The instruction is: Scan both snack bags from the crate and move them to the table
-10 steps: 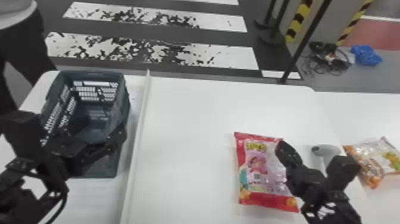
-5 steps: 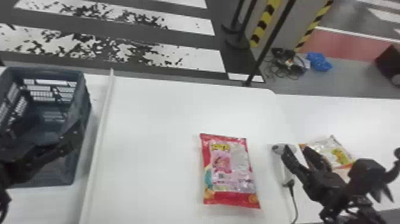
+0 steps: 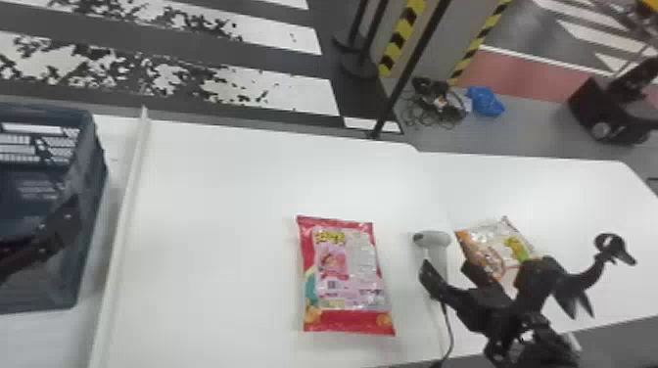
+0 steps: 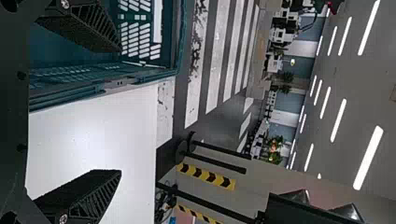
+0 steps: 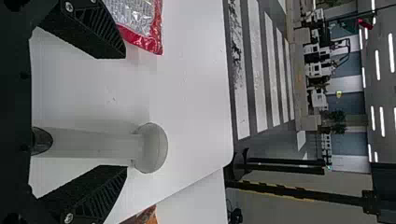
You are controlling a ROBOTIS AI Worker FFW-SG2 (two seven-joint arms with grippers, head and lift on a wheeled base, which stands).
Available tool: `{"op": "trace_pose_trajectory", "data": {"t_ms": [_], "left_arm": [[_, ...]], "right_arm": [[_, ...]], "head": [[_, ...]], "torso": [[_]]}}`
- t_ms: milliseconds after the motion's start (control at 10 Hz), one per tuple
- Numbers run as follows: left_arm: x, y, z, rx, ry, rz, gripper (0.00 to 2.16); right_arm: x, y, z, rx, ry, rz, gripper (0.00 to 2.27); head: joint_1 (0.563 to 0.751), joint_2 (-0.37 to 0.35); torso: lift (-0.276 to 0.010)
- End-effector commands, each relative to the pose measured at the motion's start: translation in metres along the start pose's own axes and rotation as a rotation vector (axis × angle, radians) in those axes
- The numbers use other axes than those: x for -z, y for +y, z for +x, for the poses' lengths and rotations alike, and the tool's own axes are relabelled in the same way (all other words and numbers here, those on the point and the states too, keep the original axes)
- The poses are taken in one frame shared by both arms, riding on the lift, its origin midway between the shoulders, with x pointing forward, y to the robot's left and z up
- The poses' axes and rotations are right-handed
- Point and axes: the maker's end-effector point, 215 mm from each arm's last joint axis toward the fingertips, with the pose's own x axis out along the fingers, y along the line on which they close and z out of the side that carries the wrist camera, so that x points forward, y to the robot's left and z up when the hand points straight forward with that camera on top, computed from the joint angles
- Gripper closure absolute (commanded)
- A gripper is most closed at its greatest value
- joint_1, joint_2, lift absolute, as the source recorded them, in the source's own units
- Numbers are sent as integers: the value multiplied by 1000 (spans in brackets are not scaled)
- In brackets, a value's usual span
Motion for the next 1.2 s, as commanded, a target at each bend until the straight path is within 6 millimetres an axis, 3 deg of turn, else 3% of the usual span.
{"op": "trace_pose_trajectory", "data": {"t_ms": [0, 500, 600, 700, 800, 1100], "left_arm": [[2, 1, 0, 3, 5, 0, 70], [6, 3, 0, 4, 15, 4, 70], [6, 1, 1, 5, 14, 0, 70], [7, -2, 2, 8, 13, -3, 70], [7, -2, 2, 9, 14, -2, 70], [7, -5, 3, 13, 16, -4, 70]], "right_arm": [[17, -3, 15, -1, 37, 4, 83], [40, -25, 48, 12, 93, -7, 124], [41, -25, 54, -6, 104, -16, 583], [44, -30, 58, -4, 117, -15, 1848], [44, -32, 59, -15, 123, -15, 2250], [34, -34, 51, -17, 93, -36, 2246]], "head": [[695, -338], [695, -345], [695, -349], [695, -347], [695, -350], [695, -350]], "torso": [[-87], [-87], [-87], [-87], [-87], [-87]]}}
